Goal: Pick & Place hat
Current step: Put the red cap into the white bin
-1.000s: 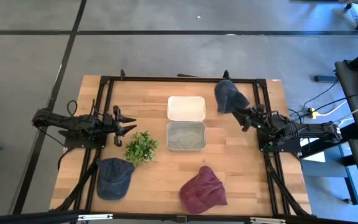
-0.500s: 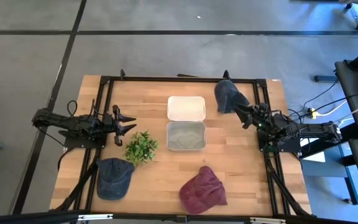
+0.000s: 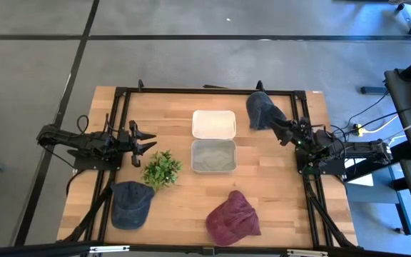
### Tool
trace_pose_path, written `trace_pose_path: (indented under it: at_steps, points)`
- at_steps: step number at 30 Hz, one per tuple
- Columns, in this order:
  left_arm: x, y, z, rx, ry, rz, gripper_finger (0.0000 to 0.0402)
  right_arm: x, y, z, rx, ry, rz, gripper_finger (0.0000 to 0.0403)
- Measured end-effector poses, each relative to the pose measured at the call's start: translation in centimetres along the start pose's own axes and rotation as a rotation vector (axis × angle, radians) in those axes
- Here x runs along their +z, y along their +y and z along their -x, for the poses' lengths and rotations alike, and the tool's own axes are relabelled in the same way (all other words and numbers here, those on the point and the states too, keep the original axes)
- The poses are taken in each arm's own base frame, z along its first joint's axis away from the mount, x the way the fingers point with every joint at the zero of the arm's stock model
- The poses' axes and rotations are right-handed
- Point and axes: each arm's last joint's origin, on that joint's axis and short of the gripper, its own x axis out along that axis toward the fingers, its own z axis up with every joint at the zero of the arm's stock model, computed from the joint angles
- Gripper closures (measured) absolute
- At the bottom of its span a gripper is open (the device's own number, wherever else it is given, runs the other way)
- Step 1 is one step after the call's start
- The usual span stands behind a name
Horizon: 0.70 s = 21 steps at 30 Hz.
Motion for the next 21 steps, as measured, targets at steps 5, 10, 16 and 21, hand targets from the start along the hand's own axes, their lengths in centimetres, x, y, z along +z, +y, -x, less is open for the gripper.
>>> trace_pose_path:
  at_steps: [5, 10, 16, 21]
  points:
    - [0.0, 0.0, 0.0, 0.003, 0.0, -0.029, 0.028, 1.1, 0.8, 0.1, 0.087, -0.086, -0.057, 0.0062]
    - [0.0, 0.0, 0.0, 0.003, -0.002, -0.029, 0.028, 3.9, 3.2, 0.1, 0.19, -0.1, 0.044, 0.0064]
    - [0.1, 0.0, 0.0, 0.003, -0.007, -0.028, 0.028, 8.4, 7.9, -1.1, 0.223, 0.003, 0.235, 0.0065]
    - [0.1, 0.0, 0.0, 0.0, -0.006, -0.029, 0.028, 9.4, 11.2, -3.2, 0.164, 0.372, 0.277, 0.0065]
